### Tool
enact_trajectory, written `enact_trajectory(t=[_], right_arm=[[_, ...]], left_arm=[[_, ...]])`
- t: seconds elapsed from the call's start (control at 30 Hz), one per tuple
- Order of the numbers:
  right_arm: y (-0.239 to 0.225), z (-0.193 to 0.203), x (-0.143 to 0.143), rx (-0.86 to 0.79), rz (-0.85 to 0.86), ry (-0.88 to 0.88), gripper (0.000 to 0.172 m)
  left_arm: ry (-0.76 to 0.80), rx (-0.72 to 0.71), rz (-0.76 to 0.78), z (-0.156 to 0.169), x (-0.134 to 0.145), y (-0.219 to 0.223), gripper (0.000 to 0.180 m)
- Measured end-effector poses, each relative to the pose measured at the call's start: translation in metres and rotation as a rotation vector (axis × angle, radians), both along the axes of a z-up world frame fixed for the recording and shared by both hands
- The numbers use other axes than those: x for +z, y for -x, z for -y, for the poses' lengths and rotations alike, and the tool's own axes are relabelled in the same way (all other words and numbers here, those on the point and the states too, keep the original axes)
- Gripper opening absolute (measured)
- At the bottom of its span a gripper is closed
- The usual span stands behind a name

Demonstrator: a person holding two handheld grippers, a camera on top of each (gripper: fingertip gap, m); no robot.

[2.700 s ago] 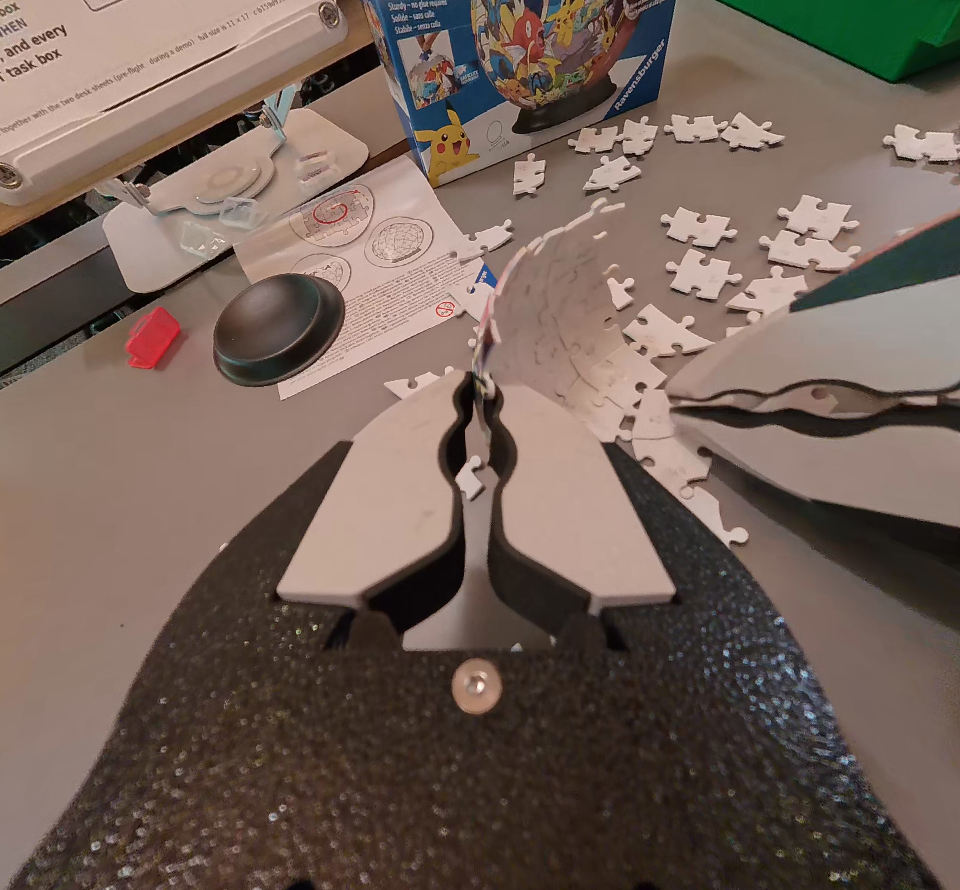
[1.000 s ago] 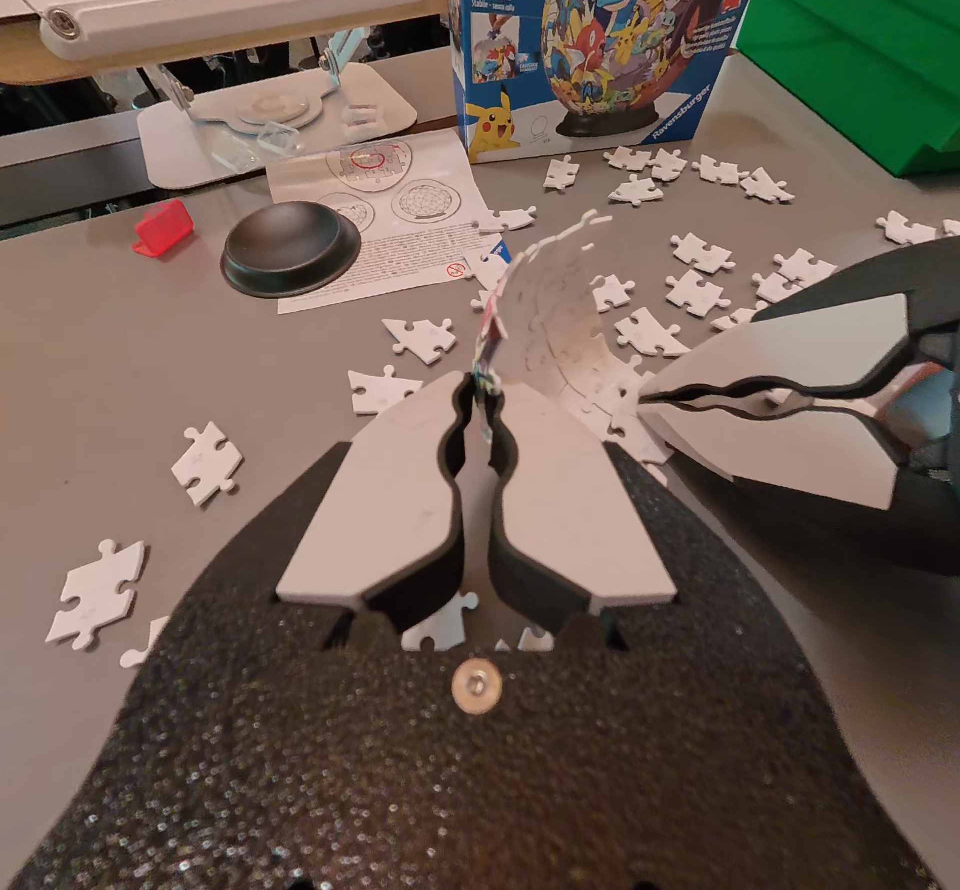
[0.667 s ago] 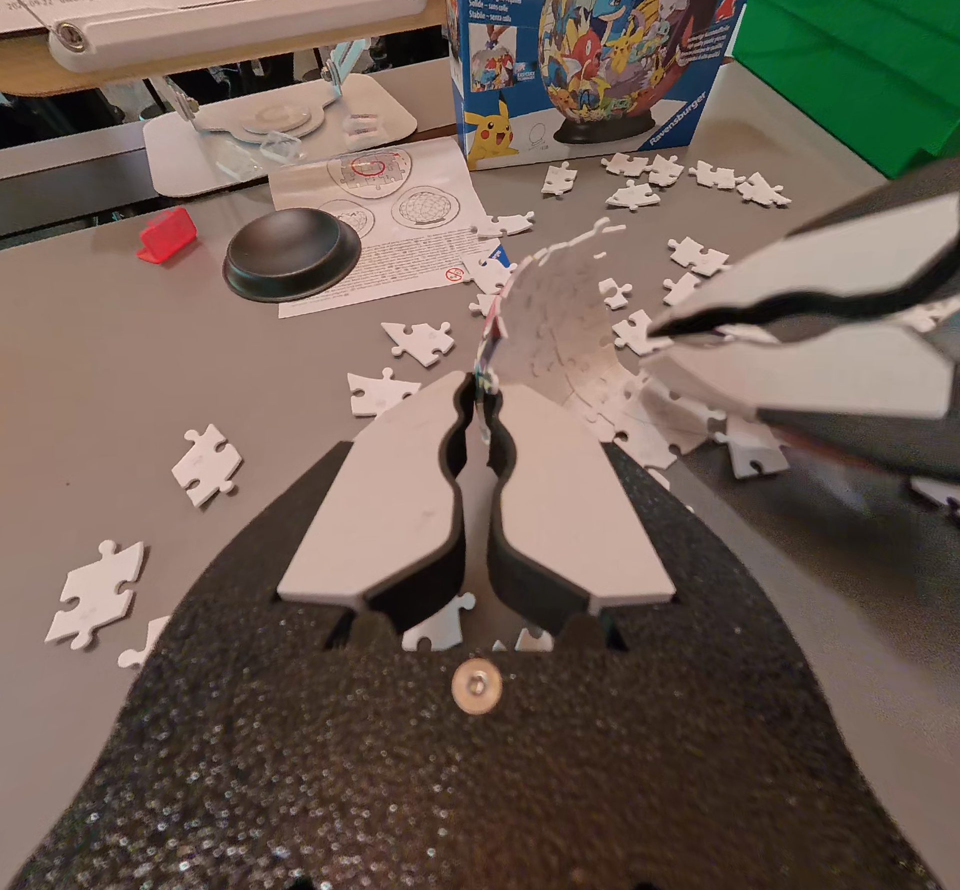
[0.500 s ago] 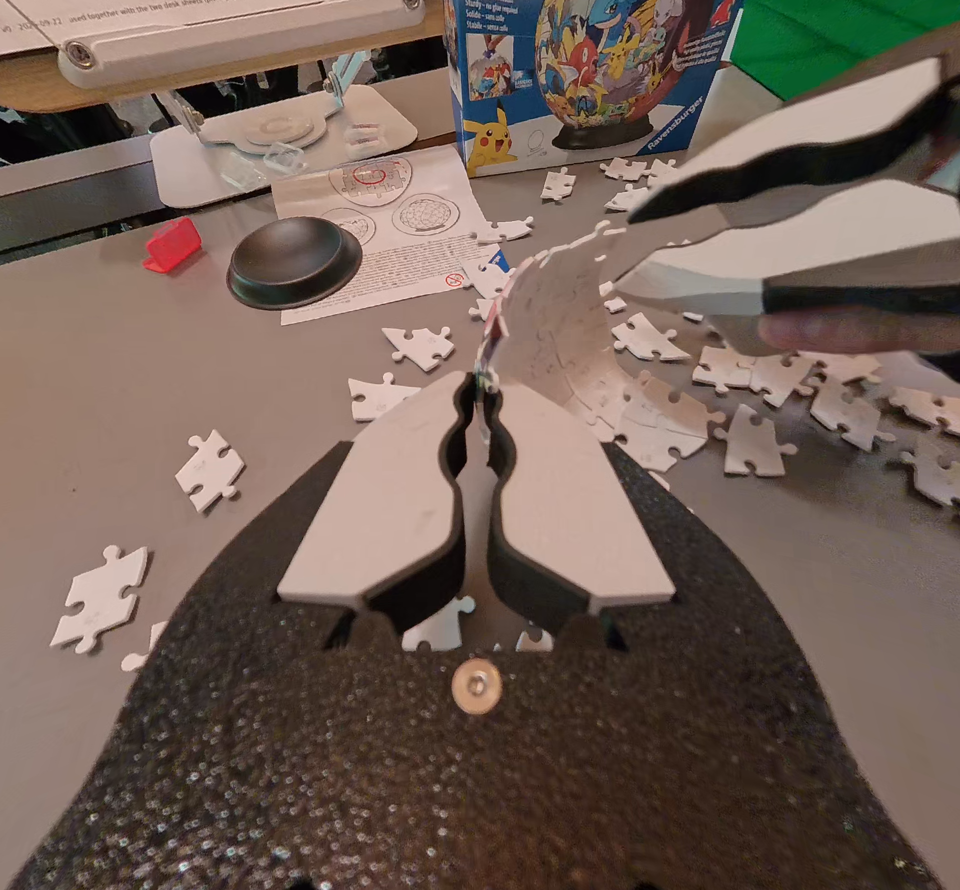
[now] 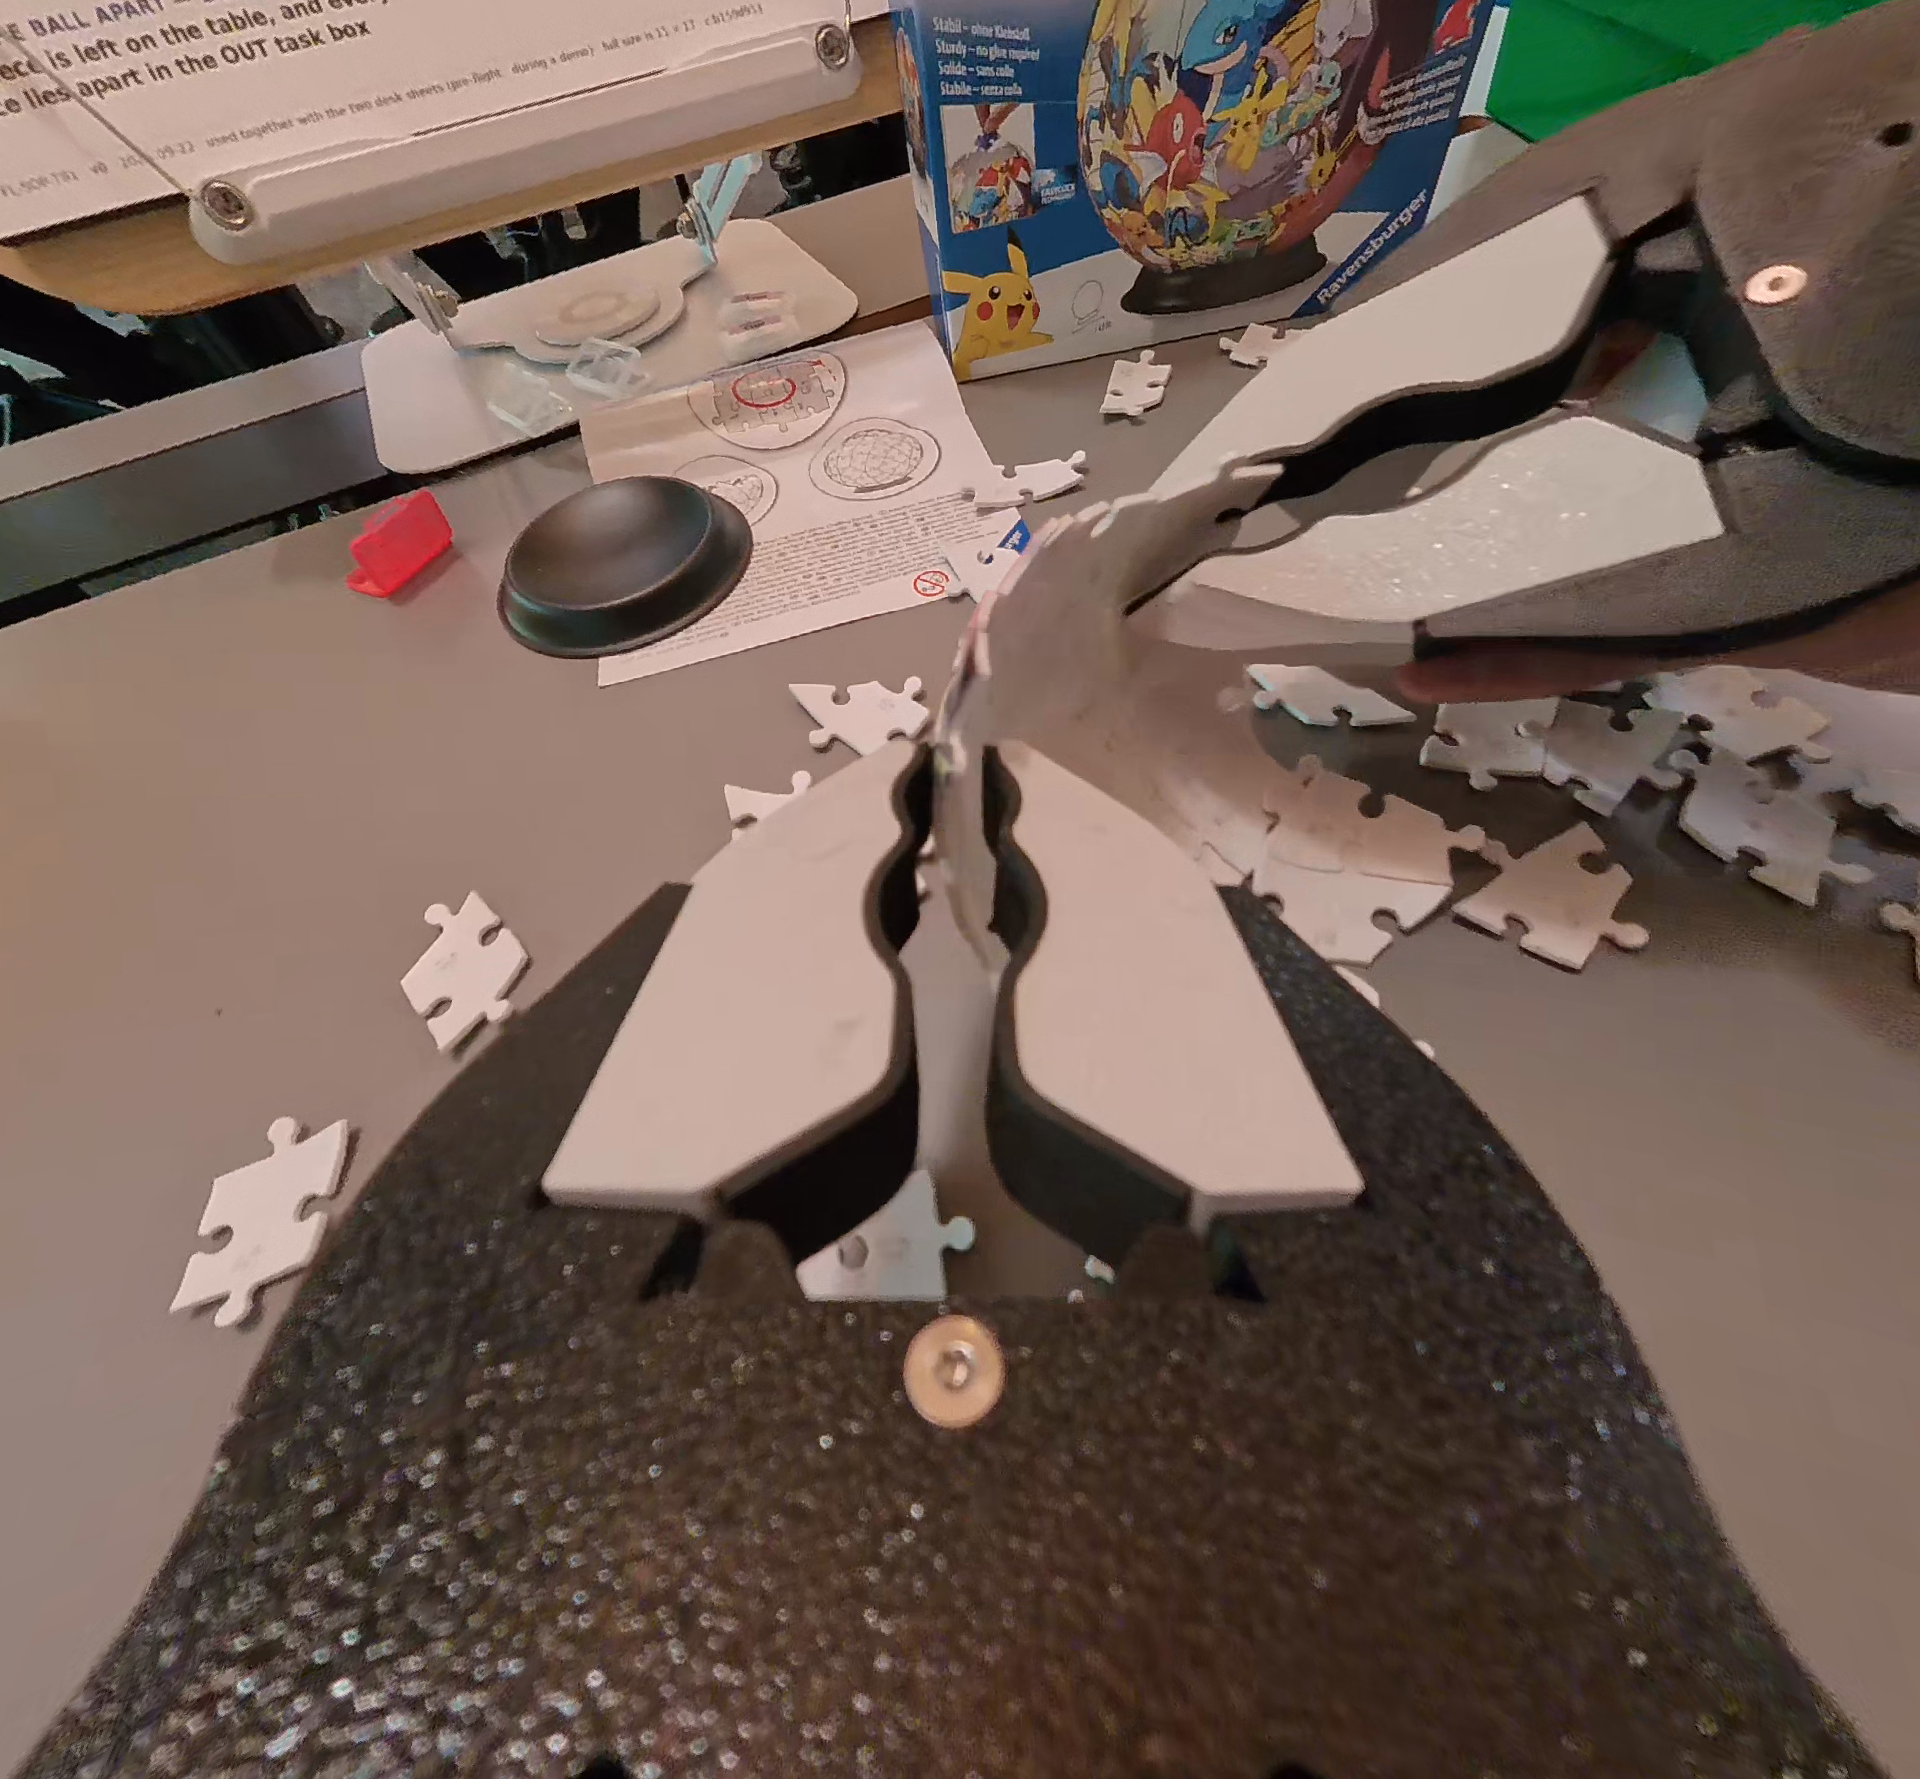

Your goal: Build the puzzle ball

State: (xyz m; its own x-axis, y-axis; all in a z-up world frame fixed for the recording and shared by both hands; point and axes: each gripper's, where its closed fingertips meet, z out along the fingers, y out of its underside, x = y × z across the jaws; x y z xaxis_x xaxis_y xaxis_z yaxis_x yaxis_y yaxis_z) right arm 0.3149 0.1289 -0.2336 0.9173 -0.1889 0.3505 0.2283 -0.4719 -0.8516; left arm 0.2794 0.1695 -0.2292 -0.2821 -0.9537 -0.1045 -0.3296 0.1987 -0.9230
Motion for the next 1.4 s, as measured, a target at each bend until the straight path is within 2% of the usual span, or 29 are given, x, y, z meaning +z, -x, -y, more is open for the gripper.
enact_trajectory(t=[0.1, 0.33, 0.37, 0.43, 0.53, 0.63, 0.7, 0.8, 0.83, 0.93, 1.1, 1.2, 1.27, 1.4], right_arm=[[-0.001, 0.005, 0.005, -0.017, 0.081, -0.014, 0.009], [-0.008, 0.013, 0.013, -0.040, 0.147, -0.101, 0.004], [-0.008, 0.013, 0.013, -0.035, 0.151, -0.100, 0.004], [-0.007, 0.014, 0.013, -0.025, 0.163, -0.101, 0.004], [-0.007, 0.015, 0.013, -0.014, 0.186, -0.097, 0.004], [-0.004, 0.015, 0.015, -0.004, 0.224, -0.099, 0.004], [-0.003, 0.016, 0.016, -0.003, 0.262, -0.093, 0.004], [-0.001, 0.018, 0.018, 0.009, 0.272, -0.126, 0.004], [-0.001, 0.019, 0.019, 0.014, 0.274, -0.137, 0.004], [0.000, 0.021, 0.023, 0.023, 0.281, -0.165, 0.003], [0.000, 0.020, 0.023, 0.025, 0.291, -0.169, 0.003], [0.000, 0.020, 0.023, 0.029, 0.292, -0.172, 0.003], [0.001, 0.019, 0.024, 0.031, 0.296, -0.174, 0.003], [0.002, 0.020, 0.024, 0.025, 0.313, -0.176, 0.003]], left_arm=[[-0.019, 0.004, 0.015, -0.001, 0.001, -0.001, 0.019], [-0.093, -0.017, 0.055, 0.002, 0.008, 0.003, 0.036], [-0.109, -0.028, 0.068, 0.005, 0.012, 0.006, 0.036], [-0.121, -0.142, 0.066, 0.025, 0.016, 0.019, 0.028], [-0.184, -0.328, -0.120, 0.063, -0.013, 0.042, 0.023], [-0.329, -0.369, -0.174, 0.080, -0.033, 0.043, 0.017], [-0.333, -0.383, -0.177, 0.093, -0.036, 0.040, 0.015], [-0.374, -0.330, -0.291, 0.087, -0.054, 0.035, 0.015], [-0.372, -0.328, -0.305, 0.085, -0.055, 0.035, 0.010], [-0.372, -0.311, -0.355, 0.070, -0.058, 0.037, 0.010], [-0.373, -0.131, -0.383, 0.027, -0.056, 0.030, 0.012], [-0.275, -0.178, -0.351, 0.047, -0.050, 0.037, 0.017], [-0.277, -0.192, -0.350, 0.055, -0.053, 0.039, 0.023], [-0.227, -0.136, -0.372, 0.058, -0.057, 0.035, 0.012]])
